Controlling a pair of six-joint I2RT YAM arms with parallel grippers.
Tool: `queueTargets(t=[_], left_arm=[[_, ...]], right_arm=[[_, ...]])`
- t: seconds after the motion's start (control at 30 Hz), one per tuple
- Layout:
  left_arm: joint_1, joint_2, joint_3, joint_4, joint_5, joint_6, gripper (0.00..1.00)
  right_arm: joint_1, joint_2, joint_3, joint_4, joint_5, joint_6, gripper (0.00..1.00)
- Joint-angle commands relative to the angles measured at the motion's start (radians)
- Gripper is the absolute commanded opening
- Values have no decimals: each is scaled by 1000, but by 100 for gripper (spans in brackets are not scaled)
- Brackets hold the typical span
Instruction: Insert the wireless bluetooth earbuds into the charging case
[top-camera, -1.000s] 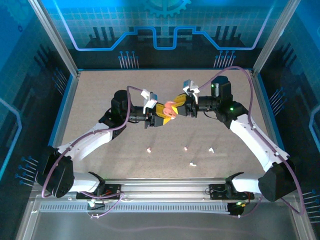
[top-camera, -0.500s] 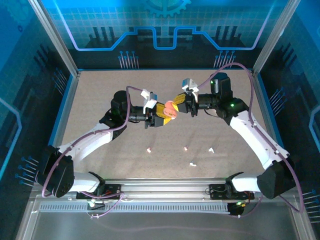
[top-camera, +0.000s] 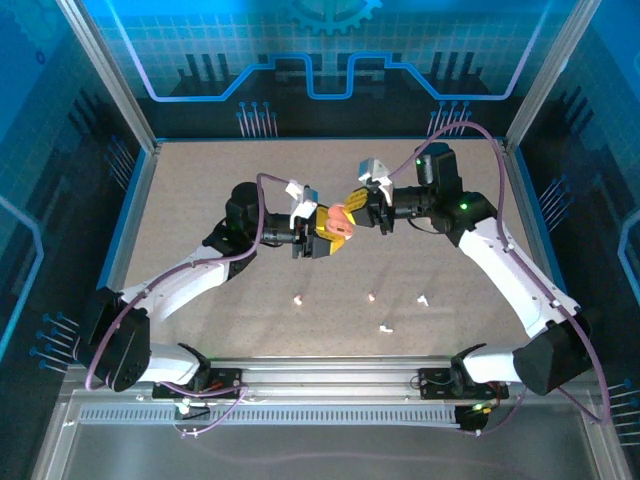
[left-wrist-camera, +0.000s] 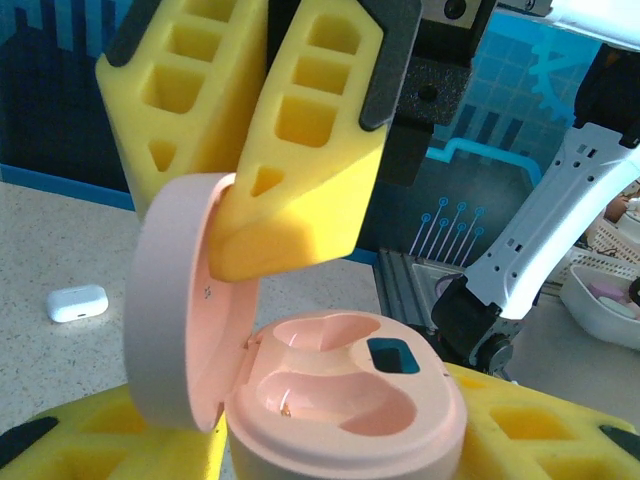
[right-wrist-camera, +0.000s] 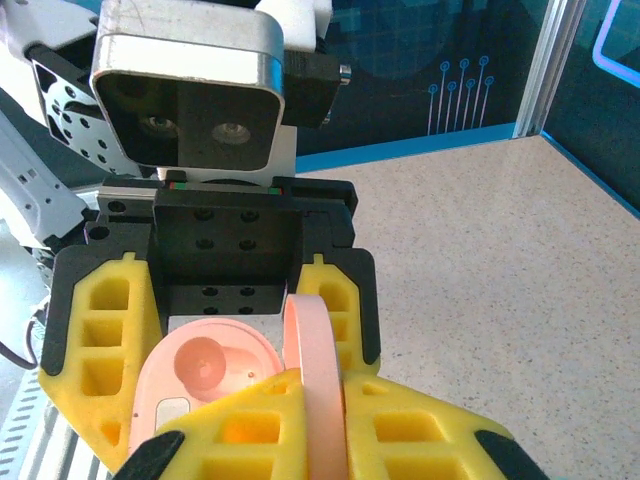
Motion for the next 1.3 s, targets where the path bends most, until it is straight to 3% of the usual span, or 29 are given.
queueTargets(t=[0.0, 0.33, 0.43, 0.57, 0.7, 0.93, 1.27], left_arm=[[-9, 14, 13, 5, -14, 19, 50], [-8, 14, 11, 9, -27, 24, 38], [-8, 15, 6, 31, -32, 15, 37], [-8, 14, -22, 111, -71, -18, 36], [-8, 15, -38, 173, -82, -41, 36], [-8, 18, -58, 232, -140, -63, 36], [-9, 23, -94, 343, -230, -96, 36]], right_arm=[[35, 7, 33, -54, -14, -31, 15], [38, -1, 46, -67, -18, -38, 20], [38, -4, 57, -66, -9, -22, 30], [23, -20, 66, -23, 40, 72, 38], [-22, -34, 80, -10, 203, 216, 44], [-71, -57, 81, 26, 61, 345, 59], [-91, -161, 14, 2, 214, 420, 65]])
